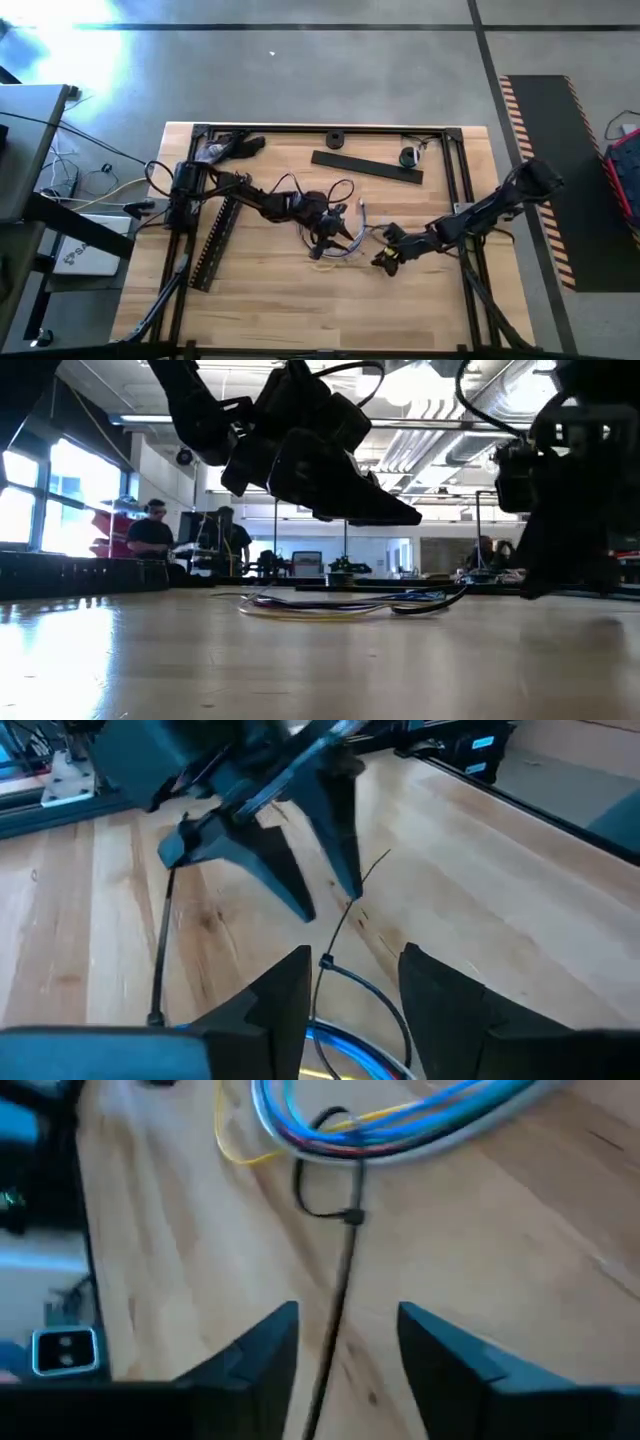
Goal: Ziptie cables
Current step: Insert the cable zip tie into the cable wires
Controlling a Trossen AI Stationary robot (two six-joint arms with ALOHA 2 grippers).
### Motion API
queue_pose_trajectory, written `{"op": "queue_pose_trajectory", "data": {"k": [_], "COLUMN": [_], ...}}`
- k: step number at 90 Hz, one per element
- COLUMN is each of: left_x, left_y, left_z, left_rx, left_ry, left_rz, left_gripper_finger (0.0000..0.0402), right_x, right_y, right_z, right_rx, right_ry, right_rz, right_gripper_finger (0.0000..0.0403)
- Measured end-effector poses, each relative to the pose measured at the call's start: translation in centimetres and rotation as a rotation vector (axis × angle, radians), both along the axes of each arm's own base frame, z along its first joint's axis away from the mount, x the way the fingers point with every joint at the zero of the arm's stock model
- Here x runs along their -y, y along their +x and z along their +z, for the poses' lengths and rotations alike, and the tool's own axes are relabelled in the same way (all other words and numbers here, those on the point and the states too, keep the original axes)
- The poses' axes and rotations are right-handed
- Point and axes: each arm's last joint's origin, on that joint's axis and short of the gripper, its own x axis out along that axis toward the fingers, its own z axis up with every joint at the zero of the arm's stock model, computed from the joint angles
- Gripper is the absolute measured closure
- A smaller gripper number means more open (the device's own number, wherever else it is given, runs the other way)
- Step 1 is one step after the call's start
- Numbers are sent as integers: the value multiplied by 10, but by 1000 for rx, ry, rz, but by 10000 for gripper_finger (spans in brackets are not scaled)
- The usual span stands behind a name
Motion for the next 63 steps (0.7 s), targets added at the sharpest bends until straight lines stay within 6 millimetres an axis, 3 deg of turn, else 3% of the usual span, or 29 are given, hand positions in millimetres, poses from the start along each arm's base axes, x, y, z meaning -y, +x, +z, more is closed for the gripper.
{"op": "queue_pose_trajectory", "data": {"k": [48, 63], "left_x": [-1, -1], "left_y": [0, 0], "left_z": [0, 0], "left_rx": [4, 3], "left_ry": [13, 13], "left_rz": [30, 30], "left_gripper_finger": [271, 271], "right_x": [-2, -2], "right_y": [22, 23], "right_z": [-12, -12], "right_rx": [-1, 12], "right_ry": [-6, -30], "right_rz": [44, 63], "right_gripper_finger": [224, 279]}}
